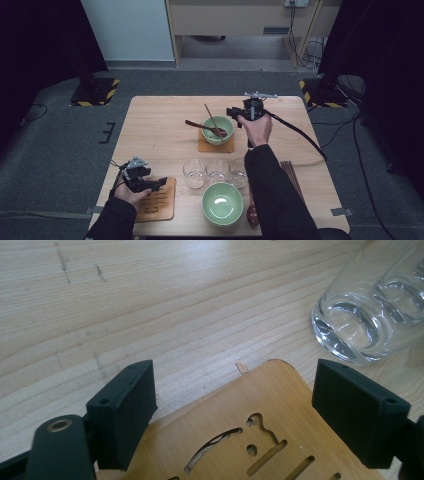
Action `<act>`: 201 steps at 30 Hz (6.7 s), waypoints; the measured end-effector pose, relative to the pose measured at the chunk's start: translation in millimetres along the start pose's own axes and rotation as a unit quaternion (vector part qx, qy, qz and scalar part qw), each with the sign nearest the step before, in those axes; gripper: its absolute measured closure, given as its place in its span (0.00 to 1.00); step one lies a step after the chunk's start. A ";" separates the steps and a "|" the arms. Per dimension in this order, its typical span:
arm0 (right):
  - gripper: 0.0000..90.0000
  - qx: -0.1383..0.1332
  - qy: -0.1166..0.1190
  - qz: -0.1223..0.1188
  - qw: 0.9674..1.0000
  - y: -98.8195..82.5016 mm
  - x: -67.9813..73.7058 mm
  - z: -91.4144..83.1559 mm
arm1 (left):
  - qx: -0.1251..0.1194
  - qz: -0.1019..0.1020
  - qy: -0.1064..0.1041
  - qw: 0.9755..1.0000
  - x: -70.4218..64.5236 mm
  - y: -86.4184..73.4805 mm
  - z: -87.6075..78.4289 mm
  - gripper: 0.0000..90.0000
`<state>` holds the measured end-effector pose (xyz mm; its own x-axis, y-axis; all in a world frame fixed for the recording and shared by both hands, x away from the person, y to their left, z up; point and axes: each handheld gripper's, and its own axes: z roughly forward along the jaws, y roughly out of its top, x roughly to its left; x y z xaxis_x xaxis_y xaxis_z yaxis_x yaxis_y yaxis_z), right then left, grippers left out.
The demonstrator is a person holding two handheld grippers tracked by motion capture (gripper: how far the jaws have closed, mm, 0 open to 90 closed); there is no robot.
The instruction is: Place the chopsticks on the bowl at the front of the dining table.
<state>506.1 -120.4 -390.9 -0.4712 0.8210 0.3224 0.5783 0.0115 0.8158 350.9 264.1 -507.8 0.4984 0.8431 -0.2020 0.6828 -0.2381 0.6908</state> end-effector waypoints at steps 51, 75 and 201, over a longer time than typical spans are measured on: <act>0.79 0.144 -0.107 -0.038 0.983 -164.7 -92.4 -139.7 | 0.011 -0.003 0.000 1.000 -1.5 -1.1 1.2 0.18; 0.81 0.209 -0.122 -0.026 0.970 -176.4 -101.8 -130.4 | 0.013 -0.004 0.001 1.000 -1.2 -1.2 2.2 0.18; 0.94 -0.014 0.003 0.072 0.997 -128.5 -83.2 -147.2 | 0.014 -0.003 0.004 1.000 1.0 -1.2 2.0 0.18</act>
<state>372.9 -274.2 -451.8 -0.3894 0.8093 0.4398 0.6209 -0.1221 0.7743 351.7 264.2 -510.2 0.4900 0.8484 -0.2004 0.7009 -0.2467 0.6692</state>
